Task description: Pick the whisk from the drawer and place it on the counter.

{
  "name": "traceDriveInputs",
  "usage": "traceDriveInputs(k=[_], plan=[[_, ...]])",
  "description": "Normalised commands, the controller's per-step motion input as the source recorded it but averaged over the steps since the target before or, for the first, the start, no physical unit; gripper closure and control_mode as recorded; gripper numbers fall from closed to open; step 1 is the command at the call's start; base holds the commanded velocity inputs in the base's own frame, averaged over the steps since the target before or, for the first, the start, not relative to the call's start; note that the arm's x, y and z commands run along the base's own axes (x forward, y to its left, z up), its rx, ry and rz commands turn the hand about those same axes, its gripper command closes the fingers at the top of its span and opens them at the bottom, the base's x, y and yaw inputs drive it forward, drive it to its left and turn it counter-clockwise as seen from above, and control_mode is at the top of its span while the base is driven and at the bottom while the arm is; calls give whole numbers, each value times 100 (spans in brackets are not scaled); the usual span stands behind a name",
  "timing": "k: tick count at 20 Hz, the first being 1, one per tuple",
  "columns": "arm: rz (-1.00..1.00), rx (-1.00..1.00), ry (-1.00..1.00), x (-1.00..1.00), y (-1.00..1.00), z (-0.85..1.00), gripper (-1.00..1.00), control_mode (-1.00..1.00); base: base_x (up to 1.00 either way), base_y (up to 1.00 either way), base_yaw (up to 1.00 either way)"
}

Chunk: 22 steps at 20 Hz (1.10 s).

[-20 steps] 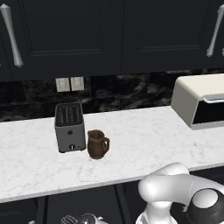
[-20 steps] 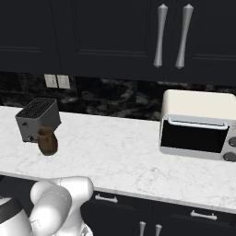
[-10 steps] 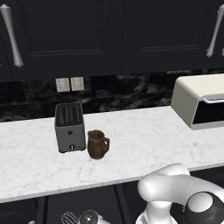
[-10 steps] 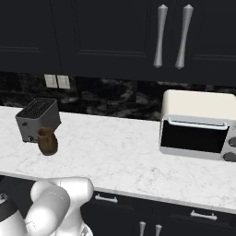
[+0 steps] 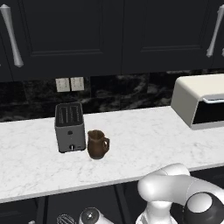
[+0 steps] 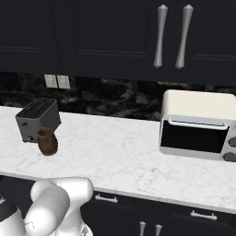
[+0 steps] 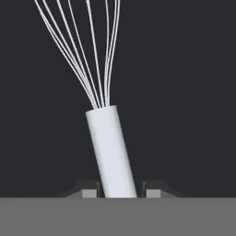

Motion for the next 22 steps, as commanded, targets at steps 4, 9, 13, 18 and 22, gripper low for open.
traceDriveInputs(k=[4, 9, 13, 18, 22], plan=[[-3, 0, 0, 0, 11, 20, 100, -100, 0, 0, 0], [-10, 0, 6, 0, 13, 58, 100, -100, 0, 0, 0], [-9, 0, 13, -2, 15, 64, 100, -100, 0, 0, 0], [-8, -1, 13, -8, 32, 73, 100, -100, 0, 0, 0], [-7, -4, 21, -22, 30, 93, 100, -100, 0, 0, 0]])
